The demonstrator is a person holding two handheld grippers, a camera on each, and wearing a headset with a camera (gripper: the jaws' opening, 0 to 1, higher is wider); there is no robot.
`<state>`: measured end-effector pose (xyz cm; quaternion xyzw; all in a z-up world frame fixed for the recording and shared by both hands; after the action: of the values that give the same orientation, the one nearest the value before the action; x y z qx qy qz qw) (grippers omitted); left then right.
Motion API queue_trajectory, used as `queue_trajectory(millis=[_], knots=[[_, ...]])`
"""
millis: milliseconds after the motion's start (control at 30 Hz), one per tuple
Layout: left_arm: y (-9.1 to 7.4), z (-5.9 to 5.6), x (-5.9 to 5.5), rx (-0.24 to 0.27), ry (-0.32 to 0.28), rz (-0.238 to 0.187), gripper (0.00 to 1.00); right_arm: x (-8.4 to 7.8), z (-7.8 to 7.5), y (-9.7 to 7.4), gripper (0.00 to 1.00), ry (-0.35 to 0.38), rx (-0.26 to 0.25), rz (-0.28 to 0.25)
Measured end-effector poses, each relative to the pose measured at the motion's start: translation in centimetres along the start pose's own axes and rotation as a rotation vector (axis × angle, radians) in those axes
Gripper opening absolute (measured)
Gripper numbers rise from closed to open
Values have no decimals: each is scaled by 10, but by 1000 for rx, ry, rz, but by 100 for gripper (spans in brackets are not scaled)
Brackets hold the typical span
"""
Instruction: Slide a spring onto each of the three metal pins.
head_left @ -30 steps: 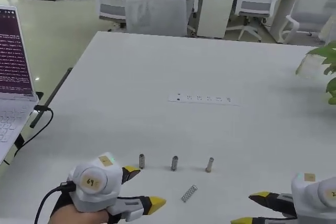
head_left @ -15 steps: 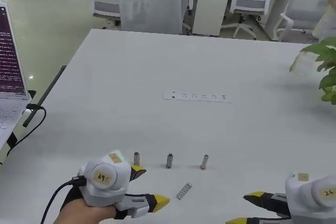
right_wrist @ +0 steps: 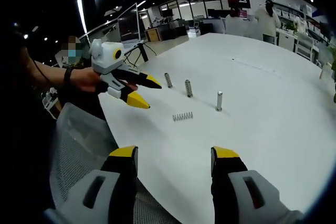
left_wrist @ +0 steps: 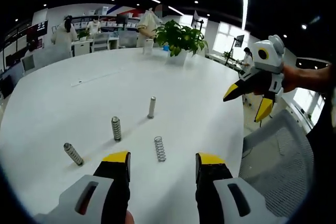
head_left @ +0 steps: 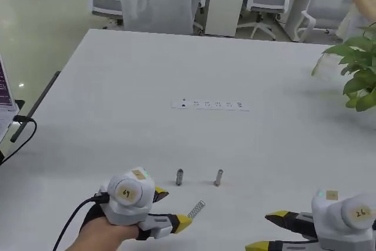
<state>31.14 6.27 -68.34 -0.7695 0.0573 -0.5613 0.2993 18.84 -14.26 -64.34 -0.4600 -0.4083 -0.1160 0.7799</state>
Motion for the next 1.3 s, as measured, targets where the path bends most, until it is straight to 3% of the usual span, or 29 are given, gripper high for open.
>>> queue_trajectory(millis=[367,700,1300], knots=[[28,-1,-17,0,-14,46,41,-6,4,-5,53,3,-3,11],[47,-2,-35,24,-82,67,36,-13,4,-5,52,30,-9,9],[68,-3,-32,53,-41,57,20,-15,3,-6,51,45,-17,16]])
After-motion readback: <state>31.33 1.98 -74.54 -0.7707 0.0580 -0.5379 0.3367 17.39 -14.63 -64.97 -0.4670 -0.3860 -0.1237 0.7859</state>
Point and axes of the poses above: the centre of the closed fingertips' face, and the gripper's own axes: y roughly forward along the fingers, z roughly to its left, x roughly out of its top, the point moved 7 cm from there along -y, roughly backward along the fingers, and after that the axes turned 1 degree about -z, right-handed, at the moved point
